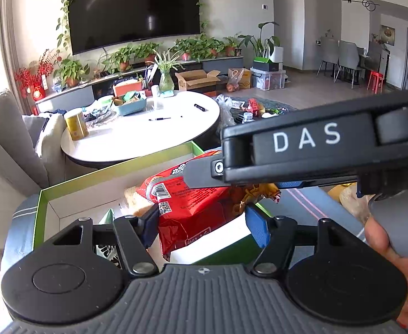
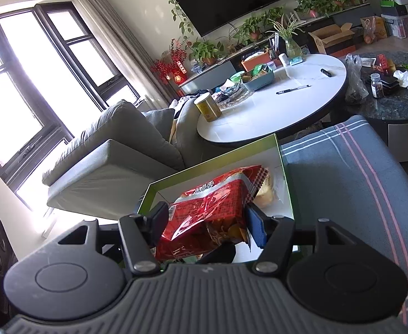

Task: Organize snacks
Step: 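Lower the red snack bag into the green box and open the right gripper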

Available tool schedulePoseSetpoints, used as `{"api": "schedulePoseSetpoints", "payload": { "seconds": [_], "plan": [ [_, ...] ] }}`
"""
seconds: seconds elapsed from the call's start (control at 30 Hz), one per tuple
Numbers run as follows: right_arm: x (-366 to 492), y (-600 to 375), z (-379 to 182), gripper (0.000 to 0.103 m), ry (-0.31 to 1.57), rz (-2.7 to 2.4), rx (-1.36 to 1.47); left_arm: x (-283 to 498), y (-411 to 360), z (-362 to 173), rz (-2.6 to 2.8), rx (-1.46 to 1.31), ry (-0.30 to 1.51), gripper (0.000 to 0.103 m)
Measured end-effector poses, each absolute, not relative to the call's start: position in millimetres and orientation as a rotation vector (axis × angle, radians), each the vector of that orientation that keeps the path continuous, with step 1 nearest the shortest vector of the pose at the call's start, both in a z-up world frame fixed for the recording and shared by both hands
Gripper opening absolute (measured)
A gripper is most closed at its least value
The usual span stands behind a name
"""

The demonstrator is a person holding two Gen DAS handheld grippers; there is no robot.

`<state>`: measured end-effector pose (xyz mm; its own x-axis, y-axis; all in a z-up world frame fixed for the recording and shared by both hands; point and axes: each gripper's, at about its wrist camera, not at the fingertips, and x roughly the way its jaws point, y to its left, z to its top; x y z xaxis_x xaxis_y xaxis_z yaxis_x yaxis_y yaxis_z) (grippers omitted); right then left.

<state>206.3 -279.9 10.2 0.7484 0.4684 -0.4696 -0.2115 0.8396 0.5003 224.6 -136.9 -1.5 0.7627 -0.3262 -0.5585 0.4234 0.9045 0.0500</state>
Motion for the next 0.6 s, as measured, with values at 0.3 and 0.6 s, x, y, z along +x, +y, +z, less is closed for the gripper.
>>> {"api": "schedulePoseSetpoints", "payload": {
  "seconds": [0.3,0.6],
  "plan": [
    [225.7,-277.7,-8.0,0.062,0.678,0.378,0.449,249.2,-135.5,-22.1,-0.403,0.166,0.640,0.061],
    [230.2,-272.5,-23.3,0.062,0.736,0.367,0.444,255.3,-130.8,-36.4,-0.401,0.136,0.684,0.062]
  ]
}}
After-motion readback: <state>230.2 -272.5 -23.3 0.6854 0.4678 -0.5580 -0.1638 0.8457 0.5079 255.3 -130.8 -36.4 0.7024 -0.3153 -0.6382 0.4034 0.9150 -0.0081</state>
